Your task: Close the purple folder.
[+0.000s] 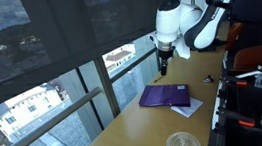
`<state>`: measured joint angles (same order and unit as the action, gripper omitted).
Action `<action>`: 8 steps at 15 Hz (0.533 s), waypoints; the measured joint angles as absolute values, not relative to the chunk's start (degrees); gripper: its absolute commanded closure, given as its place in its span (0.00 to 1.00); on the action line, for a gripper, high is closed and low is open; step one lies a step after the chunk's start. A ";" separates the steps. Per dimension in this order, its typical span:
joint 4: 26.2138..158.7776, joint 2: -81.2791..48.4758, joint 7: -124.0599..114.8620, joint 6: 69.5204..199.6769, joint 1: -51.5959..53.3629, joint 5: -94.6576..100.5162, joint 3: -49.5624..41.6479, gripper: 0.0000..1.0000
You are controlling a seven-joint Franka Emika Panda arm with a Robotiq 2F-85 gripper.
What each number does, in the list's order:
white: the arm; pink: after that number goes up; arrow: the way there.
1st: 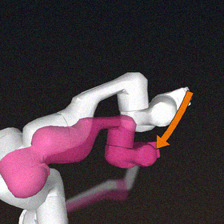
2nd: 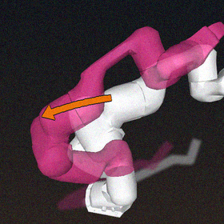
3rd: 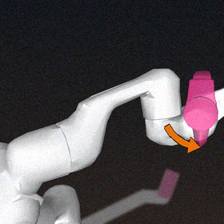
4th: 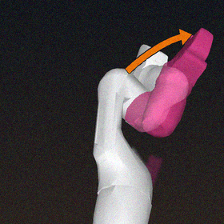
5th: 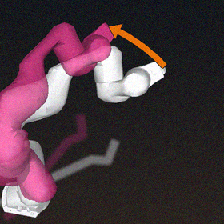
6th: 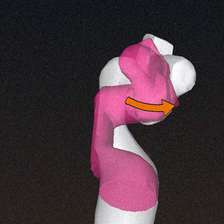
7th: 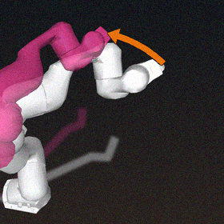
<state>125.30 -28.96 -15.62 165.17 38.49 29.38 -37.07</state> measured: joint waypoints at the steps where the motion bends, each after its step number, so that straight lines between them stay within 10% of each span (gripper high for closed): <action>1: 124.82 -26.67 -14.86 162.02 36.46 27.33 -35.23 0.00; 8: 113.58 -14.43 -2.19 133.44 9.69 9.79 -15.66 0.00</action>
